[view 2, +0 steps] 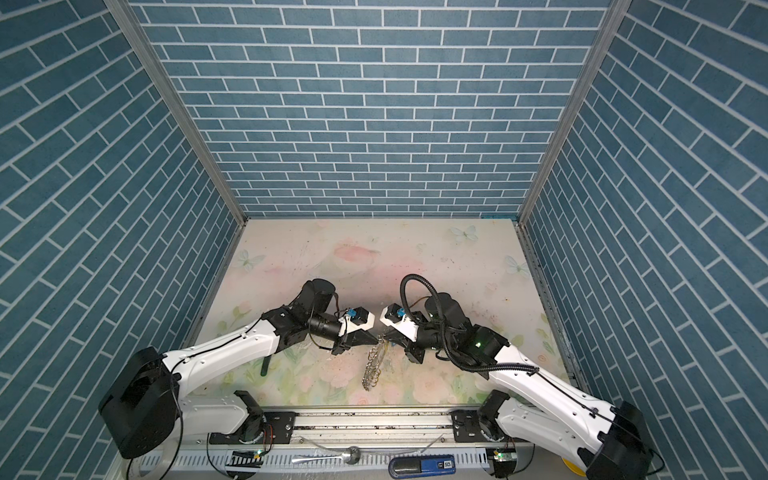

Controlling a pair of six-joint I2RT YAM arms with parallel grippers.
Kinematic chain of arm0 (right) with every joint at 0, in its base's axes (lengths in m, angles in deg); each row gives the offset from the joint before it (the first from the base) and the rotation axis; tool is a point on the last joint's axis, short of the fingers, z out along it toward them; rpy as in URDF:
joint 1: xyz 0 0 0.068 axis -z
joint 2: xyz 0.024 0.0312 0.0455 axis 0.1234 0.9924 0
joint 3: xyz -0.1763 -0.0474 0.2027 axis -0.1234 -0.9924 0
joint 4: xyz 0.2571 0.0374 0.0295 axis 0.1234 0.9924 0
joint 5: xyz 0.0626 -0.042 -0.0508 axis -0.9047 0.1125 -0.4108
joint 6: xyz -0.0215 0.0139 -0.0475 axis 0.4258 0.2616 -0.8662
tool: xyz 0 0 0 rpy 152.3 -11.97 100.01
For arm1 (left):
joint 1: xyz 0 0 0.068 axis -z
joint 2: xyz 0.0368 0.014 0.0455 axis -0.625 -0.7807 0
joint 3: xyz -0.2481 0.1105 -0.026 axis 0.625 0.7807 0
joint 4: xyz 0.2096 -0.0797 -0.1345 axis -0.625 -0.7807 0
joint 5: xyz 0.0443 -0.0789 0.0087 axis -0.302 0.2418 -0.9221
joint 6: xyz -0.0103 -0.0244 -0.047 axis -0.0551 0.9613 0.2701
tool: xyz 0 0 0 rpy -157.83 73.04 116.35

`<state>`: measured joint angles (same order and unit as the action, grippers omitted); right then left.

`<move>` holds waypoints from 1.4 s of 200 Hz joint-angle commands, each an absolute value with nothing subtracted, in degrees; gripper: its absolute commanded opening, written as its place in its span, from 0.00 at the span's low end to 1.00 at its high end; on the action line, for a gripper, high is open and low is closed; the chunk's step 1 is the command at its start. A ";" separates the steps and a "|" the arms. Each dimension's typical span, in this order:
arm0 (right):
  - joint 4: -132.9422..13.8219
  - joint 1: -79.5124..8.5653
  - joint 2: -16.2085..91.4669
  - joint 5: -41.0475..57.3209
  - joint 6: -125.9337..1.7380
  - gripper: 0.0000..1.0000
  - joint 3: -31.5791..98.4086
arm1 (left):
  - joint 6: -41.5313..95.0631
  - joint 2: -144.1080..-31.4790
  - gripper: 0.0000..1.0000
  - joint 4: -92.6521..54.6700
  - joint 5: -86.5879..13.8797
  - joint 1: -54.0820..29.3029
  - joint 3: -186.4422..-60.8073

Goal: Put the keys on the keyring

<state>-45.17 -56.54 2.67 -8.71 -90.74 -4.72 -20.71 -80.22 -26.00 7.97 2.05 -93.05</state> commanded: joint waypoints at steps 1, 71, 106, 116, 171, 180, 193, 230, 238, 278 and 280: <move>-45.33 -56.64 2.71 -9.31 -92.89 0.00 -3.91 | -21.44 -79.48 0.00 -25.32 9.67 1.75 -92.93; -45.38 -56.73 2.12 -11.40 -92.85 0.00 -4.26 | -21.41 -79.66 0.00 -25.47 9.39 1.75 -93.11; -45.30 -56.90 2.96 -14.61 -94.68 0.00 -4.77 | -21.39 -79.70 0.00 -25.50 9.77 1.74 -93.19; -45.55 -57.25 2.97 -15.57 -95.06 0.00 -5.07 | -21.32 -79.76 0.00 -25.45 9.77 1.75 -93.20; -44.55 -57.94 4.69 -14.11 -95.92 0.00 -4.76 | -21.32 -79.75 0.00 -25.58 9.91 1.73 -93.28; -44.03 -58.19 5.17 -13.32 -96.31 0.00 -4.54 | -21.34 -79.80 0.00 -25.58 9.99 1.75 -93.24; -43.63 -58.54 5.64 -12.57 -96.53 0.00 -4.38 | -21.22 -79.77 0.00 -25.58 10.02 1.75 -93.28; -42.94 -59.21 4.98 -9.94 -97.46 0.00 -4.28 | -21.25 -79.79 0.00 -25.64 9.94 1.75 -93.28; -42.80 -59.61 4.71 -9.00 -97.93 0.00 -4.37 | -21.23 -79.83 0.00 -25.67 9.95 1.75 -93.28; -42.28 -62.01 2.54 -3.17 -100.40 0.00 -4.84 | -21.34 -80.14 0.00 -25.94 9.91 1.66 -93.37; -42.34 -62.02 2.45 -2.99 -100.44 0.00 -4.82 | -21.32 -80.15 0.00 -25.94 9.95 1.66 -93.37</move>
<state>-44.51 -60.41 4.09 -6.50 -96.33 -4.72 -20.76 -80.22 -27.18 9.02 2.01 -93.05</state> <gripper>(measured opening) 0.047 0.049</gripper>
